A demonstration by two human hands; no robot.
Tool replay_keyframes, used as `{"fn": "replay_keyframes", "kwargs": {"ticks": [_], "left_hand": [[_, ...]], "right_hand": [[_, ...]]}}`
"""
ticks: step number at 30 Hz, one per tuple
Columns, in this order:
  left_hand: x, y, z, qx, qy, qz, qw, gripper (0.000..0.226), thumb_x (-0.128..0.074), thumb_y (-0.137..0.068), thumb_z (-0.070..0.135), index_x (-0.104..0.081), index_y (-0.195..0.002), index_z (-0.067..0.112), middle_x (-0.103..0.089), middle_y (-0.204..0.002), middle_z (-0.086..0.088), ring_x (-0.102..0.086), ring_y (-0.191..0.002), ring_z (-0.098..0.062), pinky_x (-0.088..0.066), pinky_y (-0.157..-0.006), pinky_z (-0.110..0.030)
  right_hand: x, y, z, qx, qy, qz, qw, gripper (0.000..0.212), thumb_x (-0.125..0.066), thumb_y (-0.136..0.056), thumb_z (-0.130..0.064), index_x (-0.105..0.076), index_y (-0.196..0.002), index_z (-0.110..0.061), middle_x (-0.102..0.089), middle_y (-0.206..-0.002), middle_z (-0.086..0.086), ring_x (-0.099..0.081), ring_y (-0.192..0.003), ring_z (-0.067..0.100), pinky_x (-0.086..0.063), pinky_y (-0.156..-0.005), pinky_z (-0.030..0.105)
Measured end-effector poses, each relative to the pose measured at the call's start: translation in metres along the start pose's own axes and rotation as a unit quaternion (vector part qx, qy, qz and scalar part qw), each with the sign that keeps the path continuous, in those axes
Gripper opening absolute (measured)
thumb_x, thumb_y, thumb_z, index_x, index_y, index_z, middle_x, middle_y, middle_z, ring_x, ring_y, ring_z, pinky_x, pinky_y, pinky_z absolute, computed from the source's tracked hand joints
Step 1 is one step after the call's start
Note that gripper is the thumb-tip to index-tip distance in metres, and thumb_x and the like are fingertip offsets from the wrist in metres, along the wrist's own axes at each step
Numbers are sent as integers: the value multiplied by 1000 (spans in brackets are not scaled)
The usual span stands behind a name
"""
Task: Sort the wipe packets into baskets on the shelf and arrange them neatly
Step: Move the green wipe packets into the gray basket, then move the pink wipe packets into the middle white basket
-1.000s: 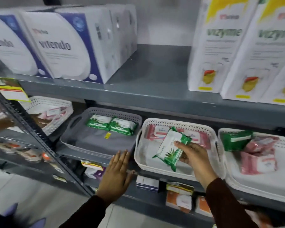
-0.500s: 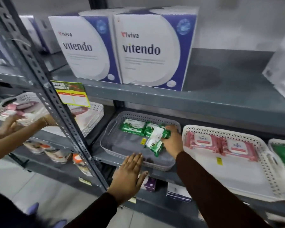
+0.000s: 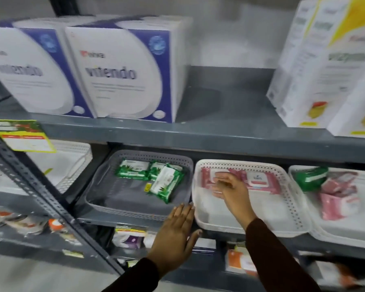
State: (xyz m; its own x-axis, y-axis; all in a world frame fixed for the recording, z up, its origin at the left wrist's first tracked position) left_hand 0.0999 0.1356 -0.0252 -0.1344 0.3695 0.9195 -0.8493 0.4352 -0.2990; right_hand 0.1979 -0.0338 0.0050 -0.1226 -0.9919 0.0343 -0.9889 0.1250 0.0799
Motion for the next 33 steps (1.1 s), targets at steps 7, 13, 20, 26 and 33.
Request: {"fn": "replay_keyframes", "kwargs": {"ticks": [7,13,20,26,33], "left_hand": [[-40,-46,94,-68,26,0,997,60,-26,-105,49,-42,-145,7,-41,-150,-7,-29,-142,-24,-16,-117,-36],[-64,-66,137,-54,0,5,999,57,-28,-104,44,-48,-141,6,-48,-146,-9,-36,-139,-27,-22,-113,-42],[-71,-69,142,-8,-18,26,999,56,-28,-102,44,-56,-134,8,-58,-136,-8,-46,-132,-26,-23,-114,-40],[-69,-72,143,-3,-33,30,999,50,-36,-99,41,-63,-126,10,-67,-124,-7,-58,-119,-25,-25,-111,-36],[-63,-69,144,-31,-15,25,999,49,-34,-101,44,-63,-125,12,-68,-122,-5,-59,-117,-23,-30,-108,-34]], "right_hand": [[224,12,8,27,9,251,968,23,-60,-90,6,-69,-88,-15,-72,-97,17,-69,-82,27,-60,-76,42],[337,6,25,-82,465,225,853,47,-66,-84,-30,-58,-130,-28,-59,-131,11,-56,-116,39,-48,-93,48],[388,0,35,-111,613,190,759,47,-66,-82,-15,-64,-123,-37,-61,-125,4,-60,-110,29,-44,-88,39],[393,-6,21,-105,683,160,704,37,-70,-73,-53,-73,-101,-30,-66,-103,-3,-56,-108,21,-33,-82,37],[383,-6,35,-175,663,66,725,59,-80,-64,-42,-60,-120,-39,-68,-108,-3,-55,-112,22,-35,-88,40]]}}
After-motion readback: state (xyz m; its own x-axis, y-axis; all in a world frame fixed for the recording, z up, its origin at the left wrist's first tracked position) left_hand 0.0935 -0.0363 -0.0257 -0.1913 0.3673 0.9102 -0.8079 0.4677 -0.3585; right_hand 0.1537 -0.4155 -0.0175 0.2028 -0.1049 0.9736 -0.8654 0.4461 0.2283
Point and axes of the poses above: each hand's wrist, its own y-axis away from the middle knuckle, its own x-axis out of the back of the hand, z = x × y, the point moved 9 cm from there along -y, towards the middle knuckle
